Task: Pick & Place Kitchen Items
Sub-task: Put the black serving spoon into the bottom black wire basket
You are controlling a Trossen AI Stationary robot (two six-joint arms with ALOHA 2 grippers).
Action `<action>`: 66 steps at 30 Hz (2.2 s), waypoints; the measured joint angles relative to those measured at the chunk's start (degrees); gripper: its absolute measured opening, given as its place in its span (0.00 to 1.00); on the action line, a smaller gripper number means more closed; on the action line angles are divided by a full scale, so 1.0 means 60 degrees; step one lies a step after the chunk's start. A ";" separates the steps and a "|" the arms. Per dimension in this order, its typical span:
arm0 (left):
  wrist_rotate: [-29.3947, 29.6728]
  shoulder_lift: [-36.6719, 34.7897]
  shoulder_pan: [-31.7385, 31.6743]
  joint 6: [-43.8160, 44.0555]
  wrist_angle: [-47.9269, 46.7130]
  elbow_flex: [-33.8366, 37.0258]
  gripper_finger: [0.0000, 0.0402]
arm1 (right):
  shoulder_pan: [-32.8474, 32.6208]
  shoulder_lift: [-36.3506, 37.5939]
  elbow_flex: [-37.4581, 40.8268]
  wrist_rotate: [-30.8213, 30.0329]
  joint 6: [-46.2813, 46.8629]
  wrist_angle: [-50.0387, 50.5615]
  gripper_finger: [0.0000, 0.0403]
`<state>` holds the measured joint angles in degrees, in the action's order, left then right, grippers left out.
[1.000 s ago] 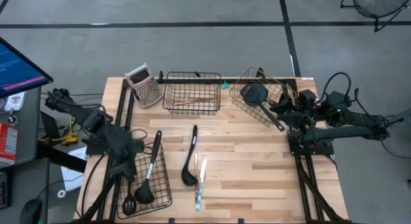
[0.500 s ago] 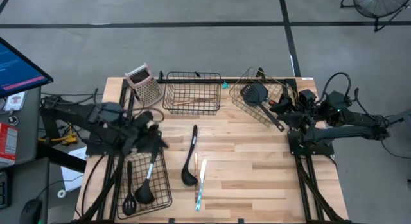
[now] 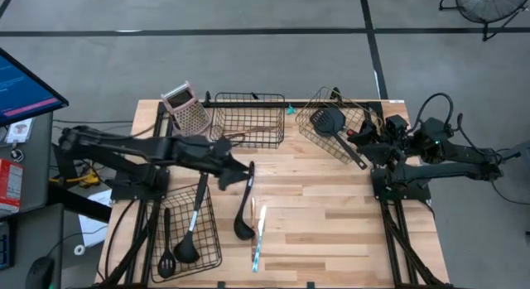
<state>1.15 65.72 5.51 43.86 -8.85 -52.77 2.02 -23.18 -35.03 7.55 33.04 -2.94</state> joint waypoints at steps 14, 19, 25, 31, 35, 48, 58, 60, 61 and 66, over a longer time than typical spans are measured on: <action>0.0062 0.2610 -0.0807 0.1436 -0.0006 0.0000 0.53 | 0.0004 0.0000 0.0000 0.0004 -0.0033 0.0146 0.61; 0.0062 0.3161 -0.0950 0.1519 -0.0014 0.0000 0.53 | 0.0004 0.0000 0.0000 0.0004 -0.0029 0.0149 0.61; 0.0030 0.3642 -0.1065 0.1809 -0.0013 0.0000 0.53 | 0.0004 0.0000 0.0000 0.0000 -0.0022 0.0158 0.61; 0.0045 0.3968 -0.1061 0.1813 -0.0048 0.0000 0.53 | 0.0004 0.0000 0.0000 0.0000 0.0000 0.0174 0.61; 0.0133 0.4215 -0.1058 0.1813 -0.0046 0.0000 0.53 | 0.0004 0.0000 0.0000 0.0000 -0.0002 0.0215 0.61; 0.0381 0.4922 -0.1058 0.1813 -0.0141 0.0004 0.53 | 0.0000 0.0000 0.0000 0.0000 -0.0007 0.0427 0.61; 0.0788 0.4470 -0.1189 0.1877 -0.0727 -0.0004 0.53 | 0.0000 0.0000 0.0000 0.0000 -0.0011 0.0719 0.61; 0.1034 0.4409 -0.1279 0.1883 -0.1213 0.0000 0.53 | 0.0000 0.0004 0.0000 -0.0001 -0.0029 0.0774 0.61; 0.1070 0.4409 -0.1348 0.1882 -0.1334 0.0004 0.53 | 0.0000 0.0002 0.0000 -0.0003 -0.0032 0.0786 0.61; 0.1070 0.4513 -0.1415 0.1948 -0.1511 0.0004 0.53 | 0.0004 0.0004 0.0000 -0.0007 -0.0098 0.0860 0.61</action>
<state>7.57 92.80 -2.99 55.55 -17.91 -52.75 2.04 -23.16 -35.03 7.51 32.45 2.22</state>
